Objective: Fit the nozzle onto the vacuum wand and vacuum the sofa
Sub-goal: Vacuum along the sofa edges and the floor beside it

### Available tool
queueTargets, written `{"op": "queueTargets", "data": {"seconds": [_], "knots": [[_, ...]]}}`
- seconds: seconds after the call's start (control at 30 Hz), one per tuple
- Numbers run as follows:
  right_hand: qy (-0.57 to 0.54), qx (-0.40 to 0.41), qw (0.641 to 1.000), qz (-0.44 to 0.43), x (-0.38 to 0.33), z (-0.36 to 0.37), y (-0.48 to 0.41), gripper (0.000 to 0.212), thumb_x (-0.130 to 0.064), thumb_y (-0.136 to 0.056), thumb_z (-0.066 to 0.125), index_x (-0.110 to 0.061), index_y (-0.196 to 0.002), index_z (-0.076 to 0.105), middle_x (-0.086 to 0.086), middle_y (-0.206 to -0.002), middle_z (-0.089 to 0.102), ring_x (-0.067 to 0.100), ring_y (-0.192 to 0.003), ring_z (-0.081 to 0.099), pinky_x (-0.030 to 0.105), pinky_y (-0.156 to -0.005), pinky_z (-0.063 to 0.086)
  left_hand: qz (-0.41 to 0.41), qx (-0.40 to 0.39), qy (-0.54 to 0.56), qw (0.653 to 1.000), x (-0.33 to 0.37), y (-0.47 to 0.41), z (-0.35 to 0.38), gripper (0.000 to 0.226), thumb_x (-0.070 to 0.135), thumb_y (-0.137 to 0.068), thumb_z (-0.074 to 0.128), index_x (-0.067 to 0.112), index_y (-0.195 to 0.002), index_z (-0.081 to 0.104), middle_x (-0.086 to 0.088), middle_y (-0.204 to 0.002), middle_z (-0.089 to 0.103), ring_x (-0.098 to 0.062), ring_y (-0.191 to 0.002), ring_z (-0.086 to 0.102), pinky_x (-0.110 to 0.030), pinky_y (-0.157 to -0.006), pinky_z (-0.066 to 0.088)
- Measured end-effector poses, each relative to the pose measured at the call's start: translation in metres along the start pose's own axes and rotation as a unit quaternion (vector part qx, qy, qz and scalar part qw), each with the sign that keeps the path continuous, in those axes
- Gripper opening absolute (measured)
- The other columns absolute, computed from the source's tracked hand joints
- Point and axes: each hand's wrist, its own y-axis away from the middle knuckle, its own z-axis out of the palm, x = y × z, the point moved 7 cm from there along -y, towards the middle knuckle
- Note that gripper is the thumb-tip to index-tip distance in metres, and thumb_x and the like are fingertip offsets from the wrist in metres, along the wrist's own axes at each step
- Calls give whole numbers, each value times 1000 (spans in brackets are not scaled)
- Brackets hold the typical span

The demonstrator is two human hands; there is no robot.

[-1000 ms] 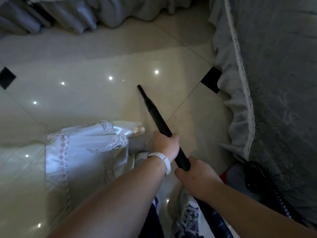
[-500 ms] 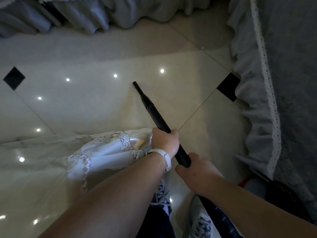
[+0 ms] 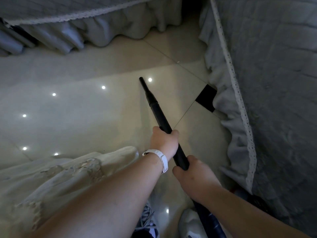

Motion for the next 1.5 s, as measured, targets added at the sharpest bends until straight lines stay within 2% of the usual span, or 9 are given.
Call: {"op": "queueTargets", "data": {"seconds": [0.2,0.4,0.57,0.8,1.1,1.3,1.5], "knots": [[-69,52,996,24,17,-37,-16,18,-34,-88,58,-17,-86,52,2,-72,60,19,-59,55,27,-51,39,43,-37,-21,998,40,-2,45,23,27,-88,62,12,-103,52,-2,-84,60,-18,-68,58,-28,-55,43],[-98,90,991,24,26,-61,-26,18,-35,-87,59,-17,-87,55,3,-74,63,20,-61,59,26,-51,41,62,-65,-36,995,62,-6,74,22,26,-88,63,14,-104,53,-1,-87,61,-16,-71,60,-28,-59,46],[-103,111,988,35,30,-66,-26,20,-37,-86,59,-18,-85,55,2,-74,64,20,-66,62,29,-56,46,70,-76,-51,993,68,-5,83,22,26,-88,62,13,-104,54,-2,-87,62,-16,-70,60,-27,-59,47],[-105,112,987,44,28,-70,-27,20,-39,-85,59,-19,-85,54,1,-74,65,21,-66,63,29,-57,46,77,-78,-70,992,75,-7,84,21,26,-89,63,13,-103,54,-2,-87,61,-13,-69,58,-25,-54,41],[-100,99,990,29,11,-81,-7,20,-37,-86,58,-18,-86,53,2,-73,65,21,-66,63,27,-52,40,83,-69,-74,991,91,8,71,21,26,-89,62,12,-102,54,-2,-86,61,-16,-69,59,-27,-59,45],[-106,98,989,7,0,-101,22,17,-35,-86,56,-19,-85,52,2,-75,65,20,-63,60,29,-54,42,100,-61,-38,992,119,42,63,19,25,-87,62,17,-101,53,-2,-85,62,-18,-70,60,-27,-58,43],[-143,73,987,-5,1,-113,67,17,-35,-83,57,-19,-86,52,4,-74,67,28,-67,70,37,-62,56,102,-42,-8,994,134,98,44,19,24,-87,63,20,-101,51,-1,-83,63,-18,-69,61,-29,-61,48]]}}
